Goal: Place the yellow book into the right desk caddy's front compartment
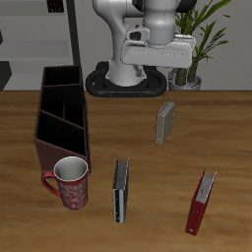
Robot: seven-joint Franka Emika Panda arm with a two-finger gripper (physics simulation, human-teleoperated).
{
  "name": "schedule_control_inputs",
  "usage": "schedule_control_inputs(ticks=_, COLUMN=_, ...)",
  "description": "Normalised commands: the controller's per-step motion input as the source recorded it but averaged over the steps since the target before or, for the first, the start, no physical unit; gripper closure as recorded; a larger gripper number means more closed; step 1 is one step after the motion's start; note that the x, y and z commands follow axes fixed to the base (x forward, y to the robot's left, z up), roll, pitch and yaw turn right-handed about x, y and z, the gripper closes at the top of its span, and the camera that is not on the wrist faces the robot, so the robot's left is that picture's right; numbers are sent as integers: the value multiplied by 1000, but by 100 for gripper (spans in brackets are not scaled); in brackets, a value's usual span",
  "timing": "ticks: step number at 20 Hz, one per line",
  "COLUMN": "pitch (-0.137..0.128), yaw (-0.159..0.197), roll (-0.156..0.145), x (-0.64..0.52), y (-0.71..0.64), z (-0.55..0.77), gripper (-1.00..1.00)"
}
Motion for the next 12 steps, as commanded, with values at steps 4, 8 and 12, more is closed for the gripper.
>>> schedule_control_inputs(ticks=4, pitch=-8, yaw=-52, roll=-30, x=-33, y=297, z=-147, gripper=-100)
schedule_control_inputs(ticks=8, pitch=-8, yaw=-57, roll=-10, x=-258, y=395, z=-102, gripper=-100)
schedule_control_inputs(ticks=12, pitch=-17, yaw=-5, roll=37, x=-179, y=207, z=-4, gripper=-100)
